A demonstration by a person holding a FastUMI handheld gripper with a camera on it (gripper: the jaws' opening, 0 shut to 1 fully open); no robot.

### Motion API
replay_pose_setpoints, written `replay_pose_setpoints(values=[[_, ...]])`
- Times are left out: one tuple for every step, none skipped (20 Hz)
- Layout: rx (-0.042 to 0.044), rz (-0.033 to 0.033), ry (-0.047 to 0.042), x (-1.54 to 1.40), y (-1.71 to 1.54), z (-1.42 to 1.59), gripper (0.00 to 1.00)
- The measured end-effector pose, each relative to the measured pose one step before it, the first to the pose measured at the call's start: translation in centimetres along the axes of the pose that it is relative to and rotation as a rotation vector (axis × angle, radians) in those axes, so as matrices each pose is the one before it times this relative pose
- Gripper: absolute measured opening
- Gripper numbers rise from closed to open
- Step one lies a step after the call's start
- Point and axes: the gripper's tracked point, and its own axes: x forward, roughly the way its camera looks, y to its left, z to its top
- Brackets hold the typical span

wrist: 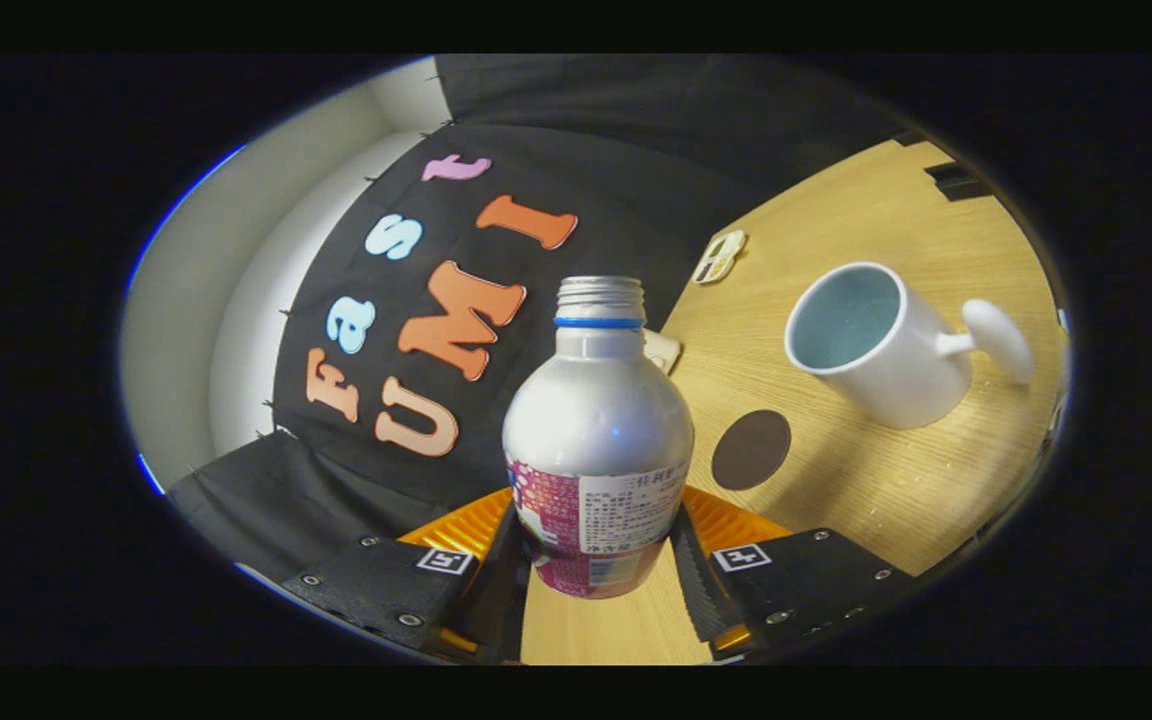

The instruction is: Take the bottle from table, then pour the juice into the cup, finally place the bottle on the coaster

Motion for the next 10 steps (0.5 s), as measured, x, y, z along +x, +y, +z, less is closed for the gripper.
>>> replay_pose_setpoints(values=[[0.03492, 0.00383, -0.00175, -0.102, -0.022, 0.119, 0.72], [0.03424, 0.00404, -0.00152, -0.008, 0.014, 0.075, 0.72], [0.02452, 0.01212, 0.00019, -0.036, 0.147, 0.001, 0.72], [0.02359, 0.00686, -0.00182, 0.030, -0.018, 0.088, 0.72], [0.02633, 0.00446, -0.00044, -0.015, 0.156, 0.148, 0.72], [0.02919, 0.00265, -0.00135, -0.070, 0.058, 0.140, 0.72], [0.02692, 0.00058, -0.00236, -0.170, 0.101, 0.279, 0.72], [0.02228, -0.00137, -0.00322, -0.008, 0.060, 0.268, 0.72], [0.02113, -0.00320, -0.00318, 0.215, 0.186, 0.176, 0.72], [0.02104, -0.00344, -0.00249, 0.408, 0.136, 0.223, 0.72]])
